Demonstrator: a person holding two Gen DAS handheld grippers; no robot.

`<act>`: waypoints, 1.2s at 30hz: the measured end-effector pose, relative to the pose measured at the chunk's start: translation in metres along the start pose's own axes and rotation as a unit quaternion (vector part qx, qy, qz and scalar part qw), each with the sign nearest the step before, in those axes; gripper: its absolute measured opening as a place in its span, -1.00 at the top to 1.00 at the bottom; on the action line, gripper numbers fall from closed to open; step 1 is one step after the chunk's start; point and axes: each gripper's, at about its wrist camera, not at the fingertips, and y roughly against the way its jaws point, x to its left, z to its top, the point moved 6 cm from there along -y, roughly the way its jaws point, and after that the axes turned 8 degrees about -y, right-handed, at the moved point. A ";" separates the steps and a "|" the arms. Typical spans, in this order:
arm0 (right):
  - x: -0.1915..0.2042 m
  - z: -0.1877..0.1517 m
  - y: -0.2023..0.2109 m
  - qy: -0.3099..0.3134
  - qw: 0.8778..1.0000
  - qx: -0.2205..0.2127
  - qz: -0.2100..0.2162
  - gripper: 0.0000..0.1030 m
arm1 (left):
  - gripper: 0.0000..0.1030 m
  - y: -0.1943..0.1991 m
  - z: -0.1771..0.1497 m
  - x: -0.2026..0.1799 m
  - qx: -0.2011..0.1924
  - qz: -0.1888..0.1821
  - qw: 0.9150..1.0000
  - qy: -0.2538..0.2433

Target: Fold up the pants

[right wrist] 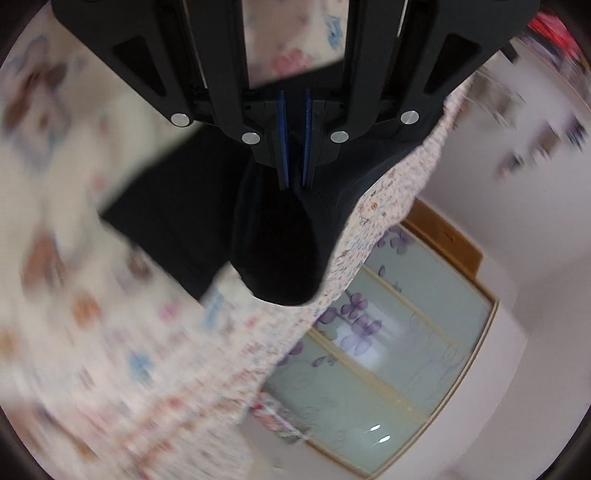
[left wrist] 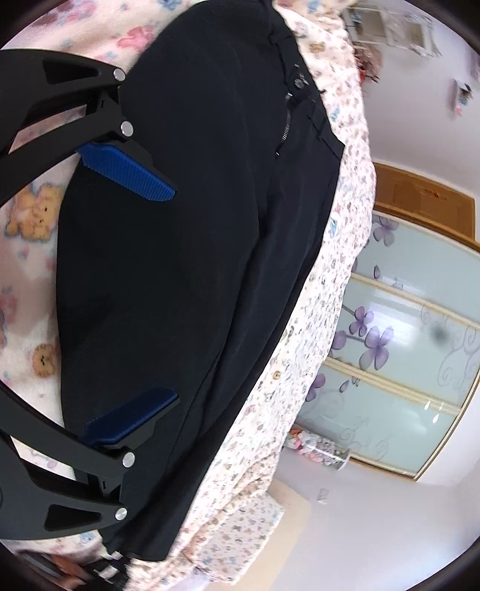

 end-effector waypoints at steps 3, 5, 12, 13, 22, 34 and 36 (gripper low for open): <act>0.012 0.007 0.006 0.015 1.000 -0.021 0.011 0.89 | -0.97 -0.001 -0.003 0.010 0.006 -0.002 1.000 0.030; 0.015 0.010 0.009 0.017 0.999 -0.030 0.022 0.89 | -0.97 -0.001 -0.005 0.014 0.007 -0.013 0.999 0.050; -0.001 0.012 -0.002 -0.007 1.000 -0.007 0.014 0.88 | -0.97 0.001 0.029 0.019 0.013 -0.050 0.993 0.106; -0.003 0.011 -0.002 -0.011 1.000 -0.003 0.011 0.87 | -0.97 -0.002 0.041 0.017 0.019 -0.052 0.994 0.099; -0.006 0.005 0.000 -0.019 0.999 0.015 -0.024 0.85 | -0.97 -0.099 0.144 -0.003 0.110 -0.082 0.987 0.089; 0.005 0.012 -0.010 0.032 0.999 0.010 -0.040 0.85 | -0.96 -0.264 0.149 0.017 0.206 -0.072 0.944 0.248; 0.004 0.013 -0.009 0.028 0.999 0.012 -0.034 0.85 | -0.96 -0.278 0.150 0.023 0.201 -0.048 0.945 0.254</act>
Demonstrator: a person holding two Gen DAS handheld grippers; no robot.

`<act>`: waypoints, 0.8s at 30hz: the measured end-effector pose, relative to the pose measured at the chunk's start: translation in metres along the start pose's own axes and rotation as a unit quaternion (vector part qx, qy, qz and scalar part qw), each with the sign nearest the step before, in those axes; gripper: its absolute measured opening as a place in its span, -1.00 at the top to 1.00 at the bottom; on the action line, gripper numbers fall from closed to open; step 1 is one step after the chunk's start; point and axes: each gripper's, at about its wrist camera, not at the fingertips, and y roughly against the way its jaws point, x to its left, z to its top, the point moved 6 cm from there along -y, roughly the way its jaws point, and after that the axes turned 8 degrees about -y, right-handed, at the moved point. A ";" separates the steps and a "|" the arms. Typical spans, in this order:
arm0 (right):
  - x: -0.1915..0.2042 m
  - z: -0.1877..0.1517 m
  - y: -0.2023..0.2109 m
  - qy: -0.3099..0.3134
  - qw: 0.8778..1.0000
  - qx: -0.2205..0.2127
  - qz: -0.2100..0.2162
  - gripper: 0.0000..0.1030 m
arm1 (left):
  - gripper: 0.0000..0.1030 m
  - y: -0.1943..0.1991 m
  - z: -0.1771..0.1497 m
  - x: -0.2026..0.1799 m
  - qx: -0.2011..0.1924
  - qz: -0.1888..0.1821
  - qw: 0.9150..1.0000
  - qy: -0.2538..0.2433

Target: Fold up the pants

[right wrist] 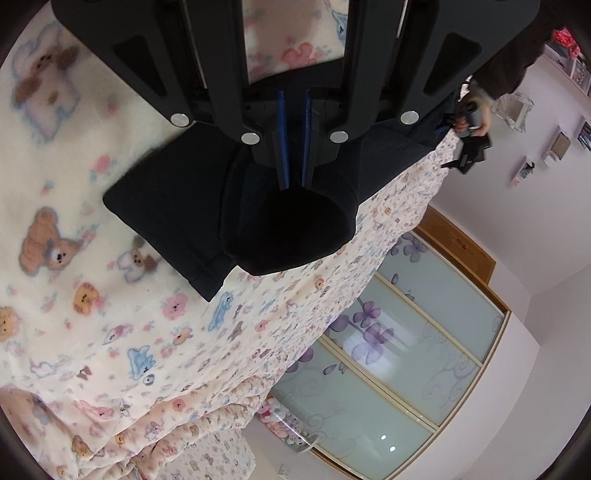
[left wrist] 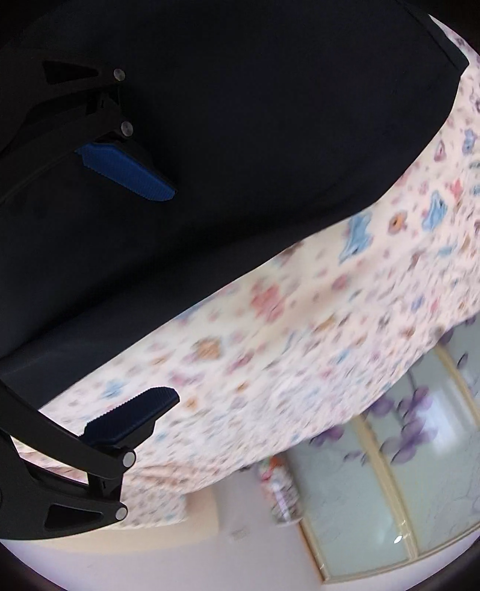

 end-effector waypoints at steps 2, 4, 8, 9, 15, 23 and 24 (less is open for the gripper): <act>-0.002 0.001 0.000 -0.003 1.000 0.001 0.003 0.84 | -0.96 -0.007 0.008 0.002 -0.013 0.005 1.000 0.006; -0.002 0.001 0.000 -0.005 1.000 -0.001 0.002 0.51 | -0.76 -0.012 0.013 0.001 -0.019 0.025 0.999 -0.006; 0.004 0.007 0.021 0.002 0.998 -0.066 0.012 -0.79 | 0.88 -0.015 0.011 0.013 -0.016 0.038 0.999 -0.005; 0.007 0.009 0.027 0.011 0.997 -0.081 0.011 -0.80 | 0.91 -0.014 0.010 0.016 -0.020 0.029 0.999 0.005; -0.003 0.012 0.031 -0.007 0.996 -0.087 -0.007 -0.72 | 0.94 0.021 -0.003 0.009 -0.070 0.030 0.997 -0.012; -0.002 -0.007 0.011 0.021 0.998 0.015 -0.055 -0.36 | 0.94 0.087 -0.014 -0.001 -0.102 0.023 0.994 -0.038; -0.002 -0.011 0.007 0.025 0.997 0.029 -0.064 -0.31 | 0.94 0.089 -0.015 -0.003 -0.102 0.022 0.994 -0.037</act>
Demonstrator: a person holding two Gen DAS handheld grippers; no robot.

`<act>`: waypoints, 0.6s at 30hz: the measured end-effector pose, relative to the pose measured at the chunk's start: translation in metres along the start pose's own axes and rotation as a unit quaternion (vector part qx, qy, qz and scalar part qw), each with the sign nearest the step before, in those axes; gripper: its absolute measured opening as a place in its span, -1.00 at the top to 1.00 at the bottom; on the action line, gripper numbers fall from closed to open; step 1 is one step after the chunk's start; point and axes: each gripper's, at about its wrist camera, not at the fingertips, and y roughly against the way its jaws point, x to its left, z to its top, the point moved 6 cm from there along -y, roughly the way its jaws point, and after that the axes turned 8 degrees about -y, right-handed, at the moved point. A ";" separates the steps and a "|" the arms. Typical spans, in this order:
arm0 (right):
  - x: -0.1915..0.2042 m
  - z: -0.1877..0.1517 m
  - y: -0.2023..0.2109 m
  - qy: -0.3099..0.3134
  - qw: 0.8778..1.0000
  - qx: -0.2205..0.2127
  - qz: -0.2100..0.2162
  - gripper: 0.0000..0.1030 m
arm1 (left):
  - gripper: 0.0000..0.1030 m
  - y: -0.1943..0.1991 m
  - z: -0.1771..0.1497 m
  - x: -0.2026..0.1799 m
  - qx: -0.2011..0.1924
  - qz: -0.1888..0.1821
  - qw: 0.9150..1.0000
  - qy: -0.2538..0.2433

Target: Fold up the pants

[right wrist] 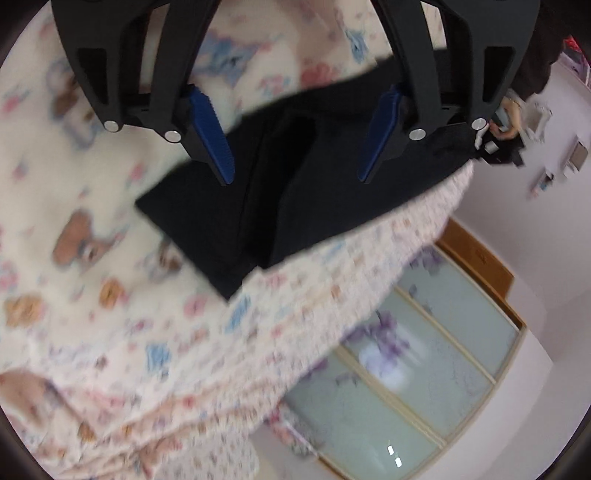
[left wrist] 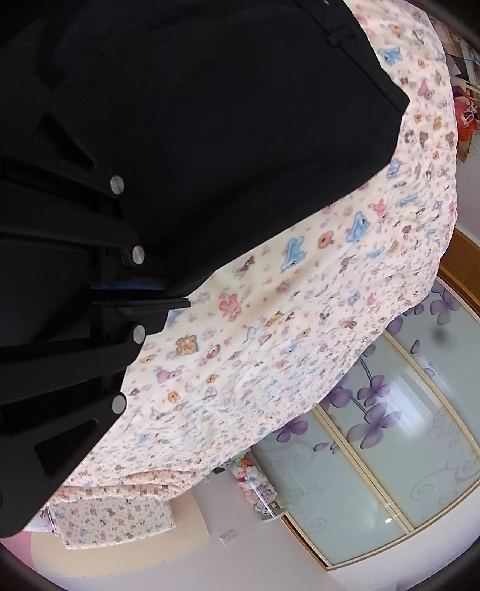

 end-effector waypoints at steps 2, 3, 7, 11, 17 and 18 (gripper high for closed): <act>0.001 -0.012 -0.015 0.025 0.998 0.043 -0.030 0.40 | 0.94 0.006 -0.002 0.001 0.000 0.002 1.000 -0.001; 0.002 -0.015 -0.020 0.028 0.998 0.052 -0.031 0.83 | 0.94 0.011 -0.003 0.001 -0.001 0.003 1.000 -0.001; 0.021 0.020 -0.020 0.055 0.998 0.004 -0.030 0.94 | 0.94 0.035 -0.006 -0.001 -0.012 -0.010 1.000 0.008; 0.077 0.092 0.010 0.107 0.986 -0.118 0.043 0.95 | 0.94 0.073 -0.008 -0.010 -0.042 -0.026 0.999 -0.010; 0.027 0.086 0.024 0.103 0.986 -0.133 -0.001 0.95 | 0.93 0.147 -0.077 0.015 -0.084 -0.063 0.993 -0.049; 0.003 0.073 0.009 0.087 0.991 -0.100 -0.037 0.95 | 0.93 0.147 -0.101 0.028 -0.065 -0.059 0.995 -0.047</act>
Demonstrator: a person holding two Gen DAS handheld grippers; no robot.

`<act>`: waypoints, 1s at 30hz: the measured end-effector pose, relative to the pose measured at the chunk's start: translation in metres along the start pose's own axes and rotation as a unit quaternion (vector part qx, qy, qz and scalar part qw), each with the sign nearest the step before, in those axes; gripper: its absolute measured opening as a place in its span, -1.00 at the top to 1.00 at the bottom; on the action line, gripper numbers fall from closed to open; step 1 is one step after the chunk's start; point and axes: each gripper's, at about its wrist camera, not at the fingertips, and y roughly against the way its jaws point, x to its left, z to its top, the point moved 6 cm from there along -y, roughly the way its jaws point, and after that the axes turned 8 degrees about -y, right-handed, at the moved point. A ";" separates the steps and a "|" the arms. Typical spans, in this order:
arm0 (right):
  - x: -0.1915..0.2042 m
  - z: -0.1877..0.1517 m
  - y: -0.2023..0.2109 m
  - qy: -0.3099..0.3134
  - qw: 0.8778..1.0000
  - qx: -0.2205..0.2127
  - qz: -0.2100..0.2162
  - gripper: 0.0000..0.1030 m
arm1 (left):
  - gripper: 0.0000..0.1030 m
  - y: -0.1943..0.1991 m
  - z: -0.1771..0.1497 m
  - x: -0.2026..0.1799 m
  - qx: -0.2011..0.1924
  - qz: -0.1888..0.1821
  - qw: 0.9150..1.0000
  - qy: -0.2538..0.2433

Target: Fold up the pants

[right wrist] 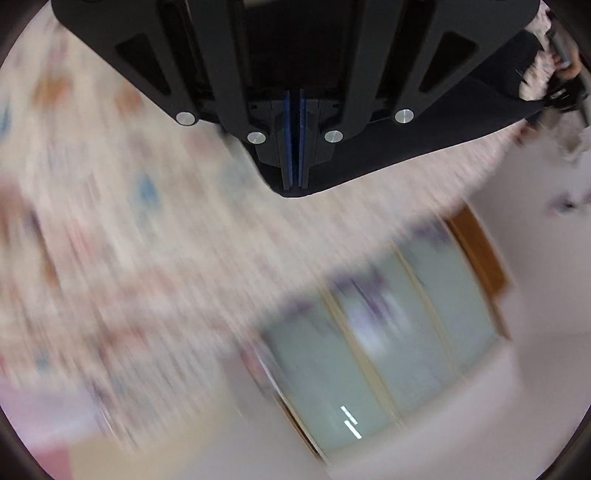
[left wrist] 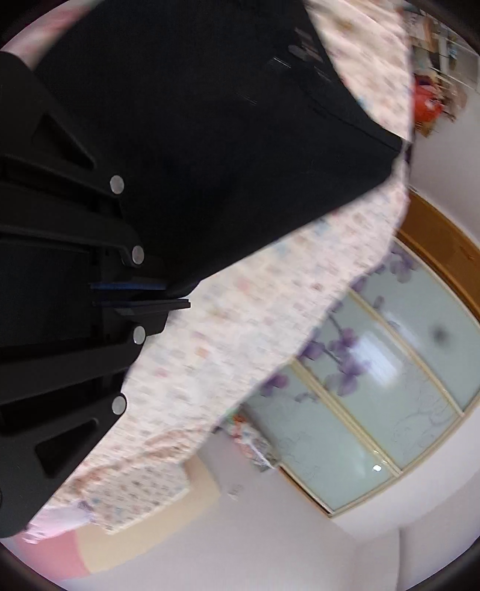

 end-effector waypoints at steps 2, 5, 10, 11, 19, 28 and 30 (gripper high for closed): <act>-0.030 -0.028 -0.005 -0.043 0.998 0.038 -0.017 0.94 | 0.93 -0.001 -0.047 0.026 0.039 0.011 0.999 0.018; -0.041 -0.042 0.013 -0.100 0.993 0.056 0.002 0.94 | 0.94 -0.005 -0.091 0.056 0.077 0.015 0.996 0.052; -0.031 -0.054 0.041 -0.102 0.990 0.099 -0.025 0.72 | 0.77 0.017 -0.105 0.062 0.050 0.002 0.999 0.021; -0.030 -0.053 0.053 -0.123 0.987 0.099 -0.015 0.50 | 0.56 0.023 -0.105 0.062 0.044 -0.002 0.999 0.020; -0.029 -0.063 0.071 -0.307 0.938 0.157 0.035 0.14 | -0.77 0.070 -0.077 0.066 -0.015 -0.018 1.000 -0.001; -0.035 -0.070 0.031 -0.381 0.909 0.163 -0.032 0.17 | -0.78 0.068 -0.088 0.073 -0.050 -0.042 0.998 -0.023; -0.033 -0.065 0.021 -0.342 0.925 0.154 -0.064 0.96 | -0.80 0.067 -0.087 0.071 -0.052 -0.045 0.997 -0.031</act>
